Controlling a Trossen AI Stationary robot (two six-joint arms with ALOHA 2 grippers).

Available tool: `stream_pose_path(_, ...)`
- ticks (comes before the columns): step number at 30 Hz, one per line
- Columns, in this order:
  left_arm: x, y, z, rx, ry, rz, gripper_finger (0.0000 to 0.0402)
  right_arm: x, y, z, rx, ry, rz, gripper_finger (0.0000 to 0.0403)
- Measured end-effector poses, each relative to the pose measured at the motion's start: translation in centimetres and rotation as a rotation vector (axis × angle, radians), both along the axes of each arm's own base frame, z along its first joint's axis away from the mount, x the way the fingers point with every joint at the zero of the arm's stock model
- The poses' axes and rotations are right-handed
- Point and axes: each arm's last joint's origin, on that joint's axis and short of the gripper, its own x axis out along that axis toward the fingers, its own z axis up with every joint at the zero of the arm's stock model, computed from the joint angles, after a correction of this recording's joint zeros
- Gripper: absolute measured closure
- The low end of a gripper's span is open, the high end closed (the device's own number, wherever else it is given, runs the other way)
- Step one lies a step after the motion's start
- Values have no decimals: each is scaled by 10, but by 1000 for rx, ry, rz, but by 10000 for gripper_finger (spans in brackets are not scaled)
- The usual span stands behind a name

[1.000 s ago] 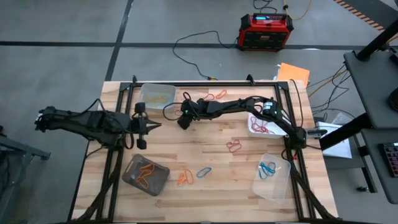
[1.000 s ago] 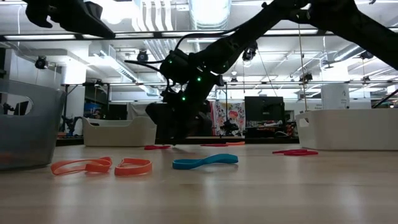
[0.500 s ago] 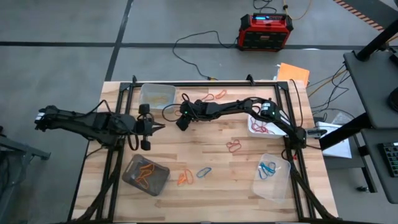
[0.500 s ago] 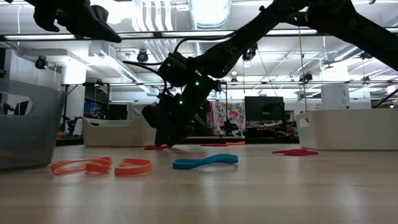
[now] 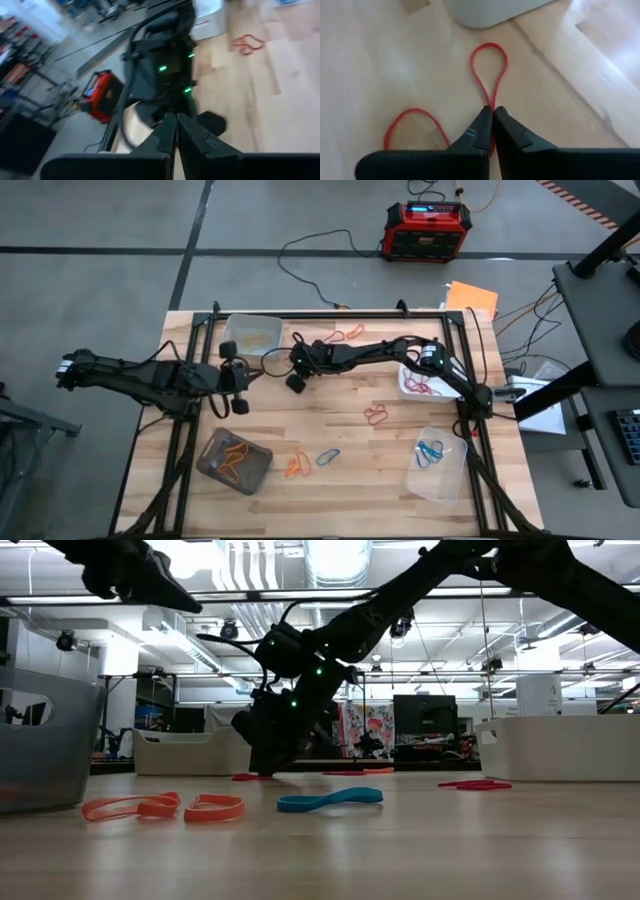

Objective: Sort rubber bands into baskets
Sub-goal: Put the red rubber band into the white bin

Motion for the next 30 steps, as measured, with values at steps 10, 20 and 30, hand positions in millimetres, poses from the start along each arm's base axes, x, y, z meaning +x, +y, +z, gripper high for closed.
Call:
stream_pose_path(10,1,1,0,-31,-25,45,402,-16,19,64,-26,24,150,394)
stream_pose_path(20,3,0,-1,-50,-29,55,402,-44,42,129,-74,53,249,394)
stream_pose_path(30,6,0,-2,-66,-42,61,402,-108,66,189,-16,240,268,394)
